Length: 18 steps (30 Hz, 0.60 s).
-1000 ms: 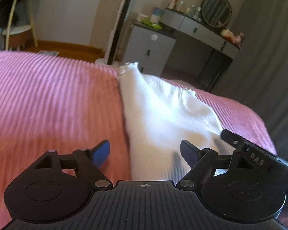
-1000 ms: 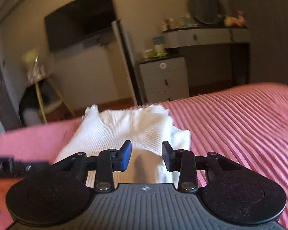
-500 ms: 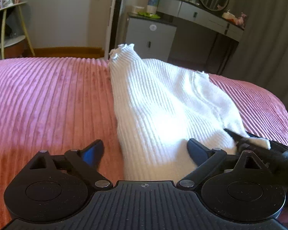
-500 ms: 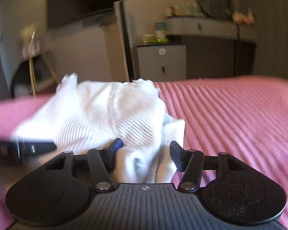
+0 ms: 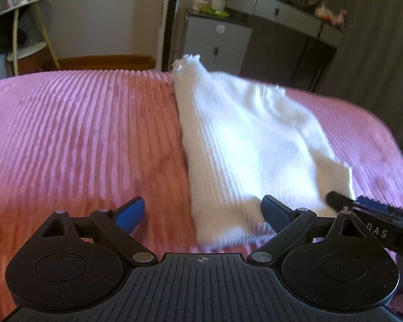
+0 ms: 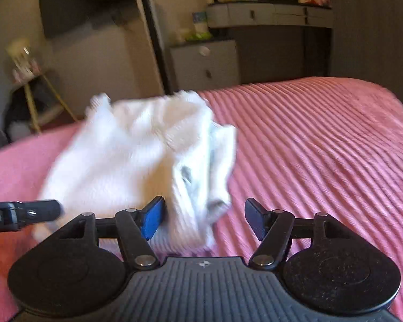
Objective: Fold small clothes
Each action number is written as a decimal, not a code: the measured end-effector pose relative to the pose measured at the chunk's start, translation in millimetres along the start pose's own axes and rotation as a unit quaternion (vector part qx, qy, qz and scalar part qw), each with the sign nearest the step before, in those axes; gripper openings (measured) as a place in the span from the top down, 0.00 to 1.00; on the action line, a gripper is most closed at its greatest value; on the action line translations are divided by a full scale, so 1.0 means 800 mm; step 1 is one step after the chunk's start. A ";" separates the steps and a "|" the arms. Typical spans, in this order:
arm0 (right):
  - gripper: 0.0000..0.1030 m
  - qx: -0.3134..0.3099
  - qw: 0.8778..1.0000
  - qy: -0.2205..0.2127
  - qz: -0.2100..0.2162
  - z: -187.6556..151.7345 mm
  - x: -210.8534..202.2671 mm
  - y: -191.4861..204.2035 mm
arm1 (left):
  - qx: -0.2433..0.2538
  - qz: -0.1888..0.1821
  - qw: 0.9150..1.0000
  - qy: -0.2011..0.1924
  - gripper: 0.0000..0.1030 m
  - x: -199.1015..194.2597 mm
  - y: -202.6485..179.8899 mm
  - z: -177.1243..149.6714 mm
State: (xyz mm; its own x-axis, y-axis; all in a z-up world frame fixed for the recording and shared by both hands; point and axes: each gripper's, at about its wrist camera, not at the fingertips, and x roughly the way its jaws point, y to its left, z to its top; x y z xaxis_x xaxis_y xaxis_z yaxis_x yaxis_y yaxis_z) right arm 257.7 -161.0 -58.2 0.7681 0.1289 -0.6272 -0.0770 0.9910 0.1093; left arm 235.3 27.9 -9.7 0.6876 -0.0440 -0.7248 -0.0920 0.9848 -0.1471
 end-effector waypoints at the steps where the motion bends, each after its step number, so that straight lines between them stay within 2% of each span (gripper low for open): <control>1: 0.31 0.000 1.000 0.008 -0.014 -0.002 -0.002 0.001 | 0.008 0.009 1.000 0.010 0.06 0.000 -0.003 0.000; 5: 0.30 -0.017 1.000 0.012 -0.012 -0.009 -0.027 0.012 | 0.027 0.029 0.999 0.032 0.06 -0.014 -0.011 0.000; 9: 0.22 -0.027 0.999 0.028 0.001 -0.024 -0.051 0.022 | 0.060 0.044 0.997 0.030 0.06 -0.040 -0.026 -0.010; 10: 0.17 -0.025 0.999 0.031 0.003 -0.028 -0.057 0.023 | 0.064 0.047 0.996 0.030 0.06 -0.046 -0.028 -0.013; 14: 0.10 -0.024 0.999 0.039 0.011 -0.039 -0.084 0.027 | 0.060 0.047 0.997 0.030 0.05 -0.071 -0.029 -0.023; 15: 0.04 -0.028 0.999 0.039 0.007 -0.040 -0.092 0.029 | 0.055 0.043 0.997 0.031 0.05 -0.078 -0.028 -0.026; 18: 0.04 -0.042 0.998 0.038 0.005 -0.038 -0.112 0.035 | 0.046 0.045 0.997 0.033 0.05 -0.094 -0.028 -0.030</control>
State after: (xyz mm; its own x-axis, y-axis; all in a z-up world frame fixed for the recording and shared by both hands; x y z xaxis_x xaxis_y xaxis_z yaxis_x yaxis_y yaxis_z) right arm 167.6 -143.5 -22.3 0.7174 0.1383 -0.6828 -0.1397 0.9887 0.0535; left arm 168.5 5.4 31.9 0.6301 0.0377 -0.7756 -0.0828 0.9964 -0.0189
